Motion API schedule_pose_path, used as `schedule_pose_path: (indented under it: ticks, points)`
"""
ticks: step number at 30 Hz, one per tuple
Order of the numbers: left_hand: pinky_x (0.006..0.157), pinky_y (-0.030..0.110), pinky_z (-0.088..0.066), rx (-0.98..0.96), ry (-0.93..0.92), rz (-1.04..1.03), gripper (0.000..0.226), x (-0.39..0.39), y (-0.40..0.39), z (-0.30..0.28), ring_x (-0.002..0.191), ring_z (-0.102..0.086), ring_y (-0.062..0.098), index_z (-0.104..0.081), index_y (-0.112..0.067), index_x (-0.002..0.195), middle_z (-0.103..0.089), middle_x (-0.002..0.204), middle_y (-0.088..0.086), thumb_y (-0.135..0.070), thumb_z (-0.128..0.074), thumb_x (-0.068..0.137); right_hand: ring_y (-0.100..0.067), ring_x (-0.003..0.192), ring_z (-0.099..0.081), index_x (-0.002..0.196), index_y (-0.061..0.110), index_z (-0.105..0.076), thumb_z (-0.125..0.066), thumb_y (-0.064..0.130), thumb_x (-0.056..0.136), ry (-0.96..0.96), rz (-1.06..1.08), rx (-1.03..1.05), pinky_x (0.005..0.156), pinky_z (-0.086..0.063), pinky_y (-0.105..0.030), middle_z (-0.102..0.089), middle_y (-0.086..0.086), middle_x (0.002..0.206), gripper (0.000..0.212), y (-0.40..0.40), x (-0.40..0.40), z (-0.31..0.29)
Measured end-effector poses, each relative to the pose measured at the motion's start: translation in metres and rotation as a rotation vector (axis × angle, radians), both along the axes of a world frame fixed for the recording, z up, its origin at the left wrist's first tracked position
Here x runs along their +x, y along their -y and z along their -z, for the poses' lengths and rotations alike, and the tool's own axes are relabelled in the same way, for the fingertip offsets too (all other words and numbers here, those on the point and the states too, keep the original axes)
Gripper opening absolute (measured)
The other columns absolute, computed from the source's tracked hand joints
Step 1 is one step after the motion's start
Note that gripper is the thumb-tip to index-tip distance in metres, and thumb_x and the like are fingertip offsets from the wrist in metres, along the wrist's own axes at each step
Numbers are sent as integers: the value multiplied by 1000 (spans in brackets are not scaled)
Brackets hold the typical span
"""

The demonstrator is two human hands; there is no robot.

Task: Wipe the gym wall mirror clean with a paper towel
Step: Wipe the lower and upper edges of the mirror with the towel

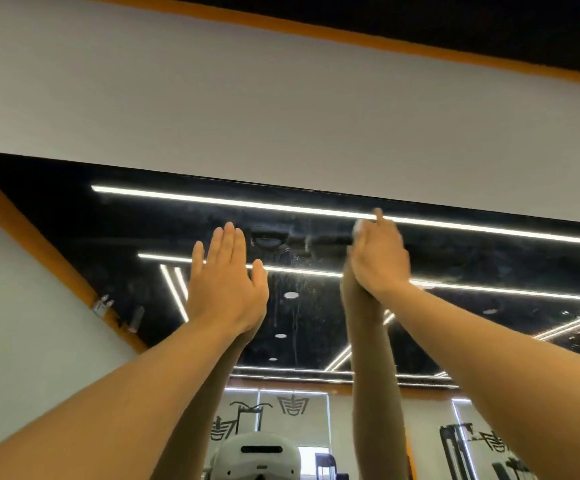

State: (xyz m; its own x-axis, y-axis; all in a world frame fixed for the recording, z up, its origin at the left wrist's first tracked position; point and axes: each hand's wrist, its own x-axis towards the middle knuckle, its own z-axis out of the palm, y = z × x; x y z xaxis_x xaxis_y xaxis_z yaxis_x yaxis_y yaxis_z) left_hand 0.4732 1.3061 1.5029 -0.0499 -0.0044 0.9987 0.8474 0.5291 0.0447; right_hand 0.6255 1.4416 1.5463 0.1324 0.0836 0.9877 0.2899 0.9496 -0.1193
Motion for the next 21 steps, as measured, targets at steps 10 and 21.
schedule_pose_path:
  ticks: [10,21]
  points:
    - [121,29,10,-89,-98,-48,76,-67,74,39,151,10,8,4,-31,150,4,164,-9,-65,9,83,-25,154,-2,155,11,-28,-35,19,109,516,101,520,123,-5,-37,-9,-6,167,48,112,-102,8]
    - [121,30,5,-41,-192,-68,69,-78,66,38,150,4,7,-5,-25,152,-6,164,-8,-57,1,91,-30,152,-15,152,9,-39,-31,23,109,50,20,-119,122,-17,-48,-19,-6,166,45,-78,60,23]
